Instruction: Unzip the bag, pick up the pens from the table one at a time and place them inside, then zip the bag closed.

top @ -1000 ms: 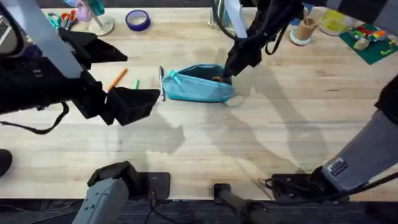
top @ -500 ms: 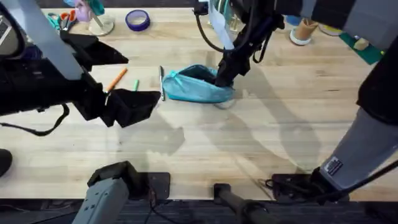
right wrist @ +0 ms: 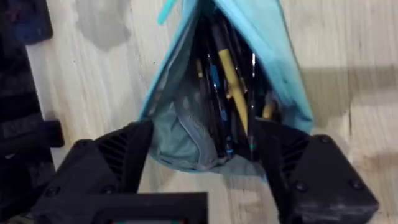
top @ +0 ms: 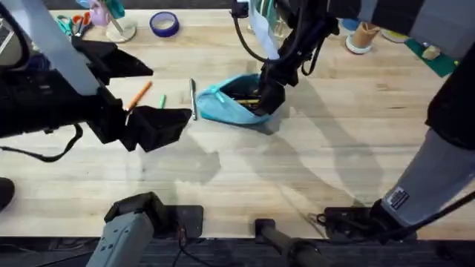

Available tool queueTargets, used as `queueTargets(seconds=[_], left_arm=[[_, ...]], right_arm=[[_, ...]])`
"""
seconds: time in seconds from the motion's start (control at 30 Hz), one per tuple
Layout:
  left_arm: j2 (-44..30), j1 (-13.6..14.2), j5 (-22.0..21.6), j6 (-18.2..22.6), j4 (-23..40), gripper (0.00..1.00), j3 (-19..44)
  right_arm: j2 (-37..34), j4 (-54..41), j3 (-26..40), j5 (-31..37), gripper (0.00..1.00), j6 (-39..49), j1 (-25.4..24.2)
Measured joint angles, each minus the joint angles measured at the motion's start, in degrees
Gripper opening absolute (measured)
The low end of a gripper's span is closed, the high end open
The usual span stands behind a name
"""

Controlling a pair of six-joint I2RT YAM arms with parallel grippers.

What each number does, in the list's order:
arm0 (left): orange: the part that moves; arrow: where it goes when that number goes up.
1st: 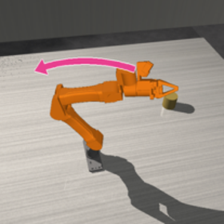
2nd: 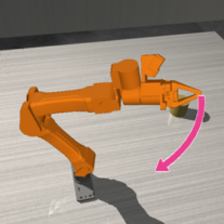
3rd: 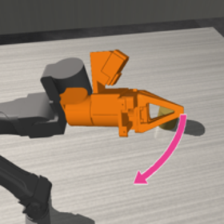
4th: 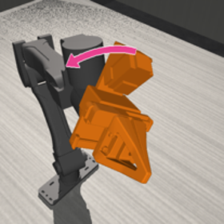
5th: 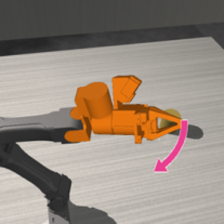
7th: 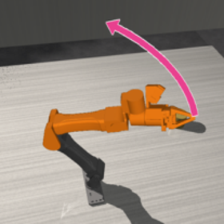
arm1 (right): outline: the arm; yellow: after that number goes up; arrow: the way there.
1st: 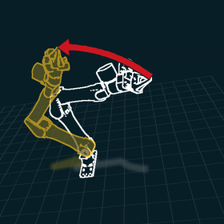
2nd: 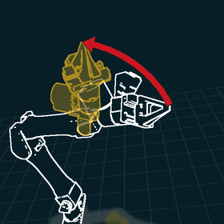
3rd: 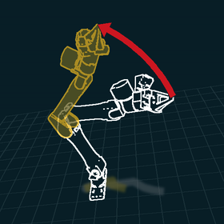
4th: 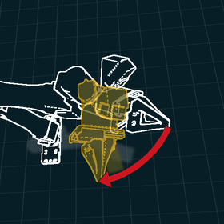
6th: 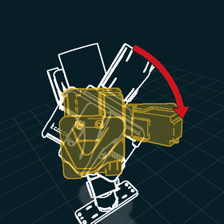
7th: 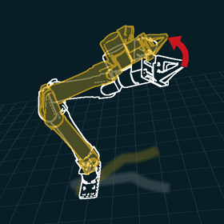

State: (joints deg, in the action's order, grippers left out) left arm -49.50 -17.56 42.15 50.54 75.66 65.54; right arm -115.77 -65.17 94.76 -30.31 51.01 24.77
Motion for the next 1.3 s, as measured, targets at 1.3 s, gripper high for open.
queueTargets(seconds=[1.3], left_arm=[[0.0,0.0,-1.5,0.0,-0.5,0.993,0.0]], right_arm=[[8.2,-19.4,17.1,3.3,0.997,-9.7,0.1]])
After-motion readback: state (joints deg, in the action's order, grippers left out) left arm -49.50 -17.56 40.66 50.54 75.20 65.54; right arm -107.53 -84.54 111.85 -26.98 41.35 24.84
